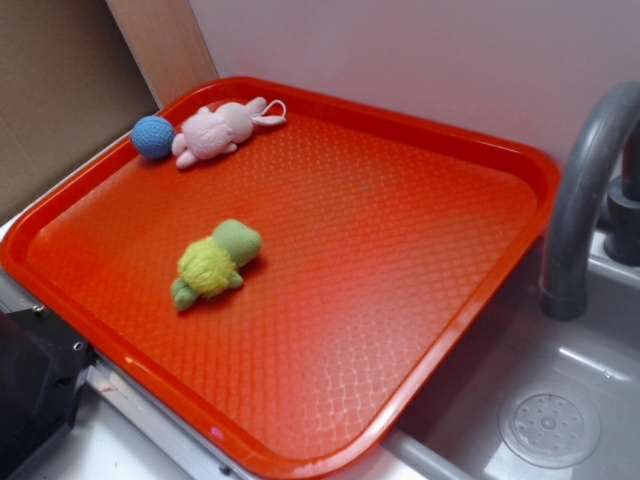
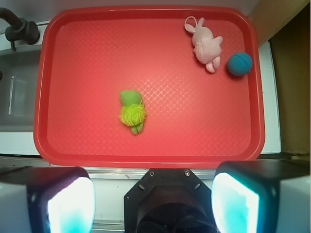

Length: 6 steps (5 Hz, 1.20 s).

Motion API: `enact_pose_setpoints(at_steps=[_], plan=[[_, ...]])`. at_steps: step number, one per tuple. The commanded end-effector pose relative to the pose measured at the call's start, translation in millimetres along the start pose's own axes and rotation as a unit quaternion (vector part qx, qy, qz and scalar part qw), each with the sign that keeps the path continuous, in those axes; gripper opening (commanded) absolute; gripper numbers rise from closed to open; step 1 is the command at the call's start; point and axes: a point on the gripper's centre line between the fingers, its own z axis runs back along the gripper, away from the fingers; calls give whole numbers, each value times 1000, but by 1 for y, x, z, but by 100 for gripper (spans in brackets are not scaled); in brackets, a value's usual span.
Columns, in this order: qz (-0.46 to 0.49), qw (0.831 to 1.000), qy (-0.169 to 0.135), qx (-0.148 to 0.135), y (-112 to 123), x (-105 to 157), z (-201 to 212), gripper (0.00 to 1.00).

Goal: Grab the blue ball.

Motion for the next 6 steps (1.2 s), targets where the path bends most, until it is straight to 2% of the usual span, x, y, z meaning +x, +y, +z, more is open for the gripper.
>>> enact_pose_setpoints(at_steps=[1,2,3,4,5,6], plan=[[0,1000,0,0,0,0,0,100],[125,992,-12,5,10,47,-32,100],[248,969,-24,6,36,89,-76,100],[364,930,-53,18,77,128,-125,100],[471,878,-54,65,108,141,-158,100],[501,859,-50,95,133,140,-181,100]])
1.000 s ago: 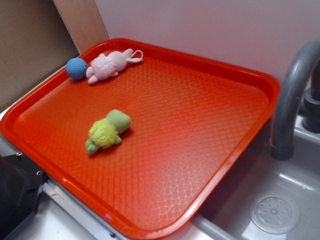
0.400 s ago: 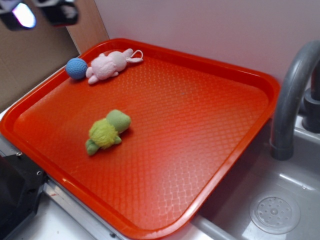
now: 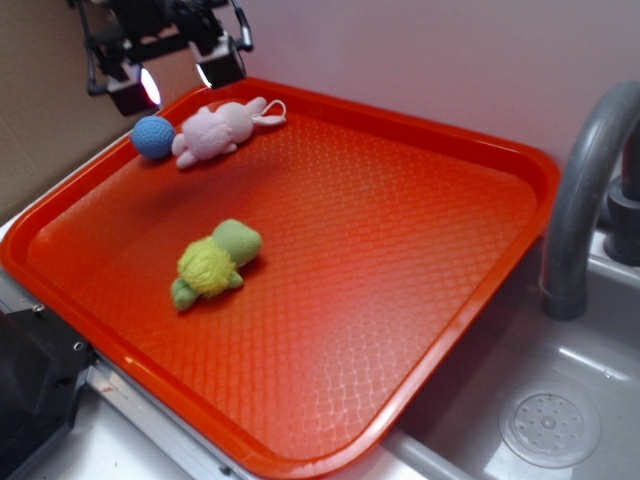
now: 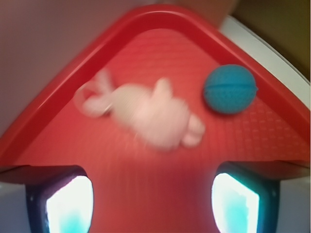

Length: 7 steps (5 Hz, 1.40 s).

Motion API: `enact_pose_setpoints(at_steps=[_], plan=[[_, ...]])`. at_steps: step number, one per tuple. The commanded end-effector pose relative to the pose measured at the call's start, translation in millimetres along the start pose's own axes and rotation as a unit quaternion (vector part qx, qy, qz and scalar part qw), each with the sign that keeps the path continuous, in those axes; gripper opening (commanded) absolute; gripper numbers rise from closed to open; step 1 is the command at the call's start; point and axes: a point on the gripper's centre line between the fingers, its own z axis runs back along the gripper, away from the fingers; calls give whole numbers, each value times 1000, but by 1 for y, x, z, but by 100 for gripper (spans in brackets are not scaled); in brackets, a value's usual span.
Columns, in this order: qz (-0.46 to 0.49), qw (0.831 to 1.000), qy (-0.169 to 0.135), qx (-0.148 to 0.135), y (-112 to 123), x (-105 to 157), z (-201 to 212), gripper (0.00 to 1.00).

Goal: Grab the blue ball.

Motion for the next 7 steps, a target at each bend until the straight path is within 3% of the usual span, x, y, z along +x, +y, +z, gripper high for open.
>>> enact_pose_setpoints(at_steps=[1,4,6,7], plan=[[70,996,-45,23,46,51,-15,100],[114,991,-57,31,99,81,-7,100],[120,991,-58,33,103,87,-7,100],[104,992,-54,47,97,82,-21,100]])
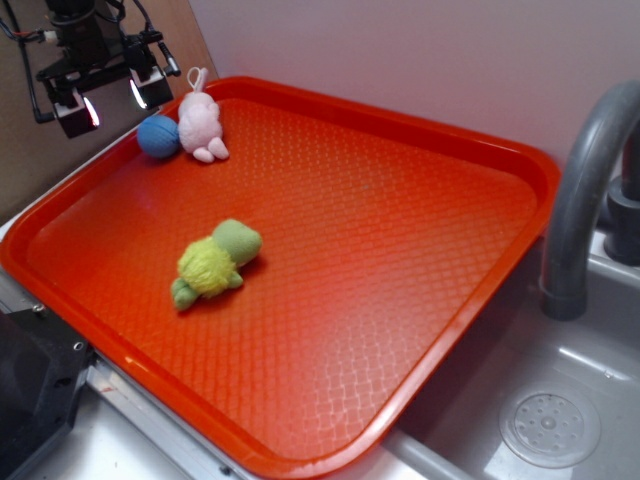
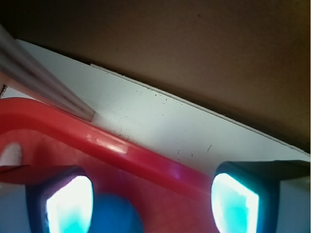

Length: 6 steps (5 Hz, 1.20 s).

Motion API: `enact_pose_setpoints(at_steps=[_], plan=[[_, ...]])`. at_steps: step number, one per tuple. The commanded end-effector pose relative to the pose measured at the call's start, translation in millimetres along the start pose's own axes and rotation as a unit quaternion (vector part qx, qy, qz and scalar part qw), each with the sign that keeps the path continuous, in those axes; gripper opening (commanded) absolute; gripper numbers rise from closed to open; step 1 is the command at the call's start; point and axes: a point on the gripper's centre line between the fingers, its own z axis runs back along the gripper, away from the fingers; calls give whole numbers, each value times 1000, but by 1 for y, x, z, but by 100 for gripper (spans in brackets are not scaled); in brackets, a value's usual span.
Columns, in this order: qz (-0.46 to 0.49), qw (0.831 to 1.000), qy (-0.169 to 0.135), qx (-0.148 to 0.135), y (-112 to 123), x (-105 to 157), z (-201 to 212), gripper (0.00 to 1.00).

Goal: Grab the blue ball.

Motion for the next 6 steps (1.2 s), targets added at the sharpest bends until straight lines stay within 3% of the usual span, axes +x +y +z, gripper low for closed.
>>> enact_pose_setpoints(at_steps=[1,3,6], plan=[[-39,999,-14,-9,13,-6,6,100],[-72,996,-4,-43,10,-35,26,100],[-52,998,14,-41,-11,-42,23,100]])
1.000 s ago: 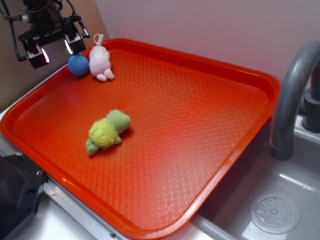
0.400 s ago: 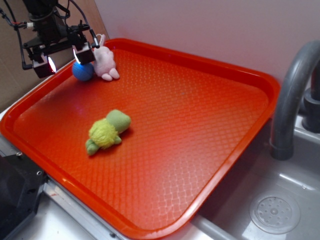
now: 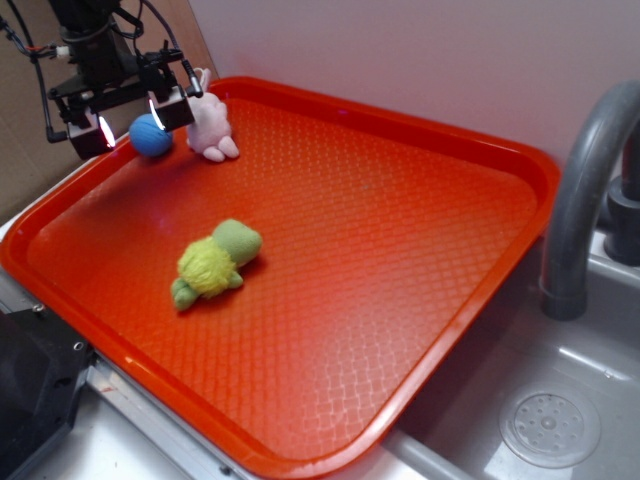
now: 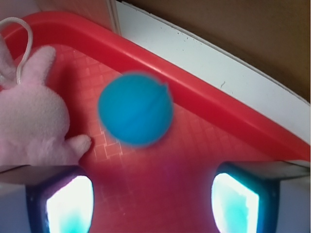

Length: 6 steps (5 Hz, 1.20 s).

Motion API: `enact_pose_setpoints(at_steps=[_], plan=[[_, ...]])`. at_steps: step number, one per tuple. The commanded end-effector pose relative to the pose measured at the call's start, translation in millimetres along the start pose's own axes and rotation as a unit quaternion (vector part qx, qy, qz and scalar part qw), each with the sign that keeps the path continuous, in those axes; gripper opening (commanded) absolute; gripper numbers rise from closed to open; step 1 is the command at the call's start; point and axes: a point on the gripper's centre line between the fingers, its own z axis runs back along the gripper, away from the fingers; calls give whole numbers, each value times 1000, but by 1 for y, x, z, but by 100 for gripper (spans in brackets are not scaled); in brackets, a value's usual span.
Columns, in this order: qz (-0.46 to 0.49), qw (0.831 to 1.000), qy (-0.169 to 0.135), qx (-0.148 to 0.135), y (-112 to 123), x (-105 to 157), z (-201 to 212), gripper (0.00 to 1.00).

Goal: Grab the blue ball.

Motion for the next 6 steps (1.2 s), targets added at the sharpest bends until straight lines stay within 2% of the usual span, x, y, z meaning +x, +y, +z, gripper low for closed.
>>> enact_pose_setpoints(at_steps=[1,3,5,6], plan=[[16,999,-15,-23,-6,23,3,100],[24,1000,-19,-1,-20,35,-18,100],[44,999,-24,20,-13,58,-28,100],[39,999,-18,5,-3,54,-15,100]])
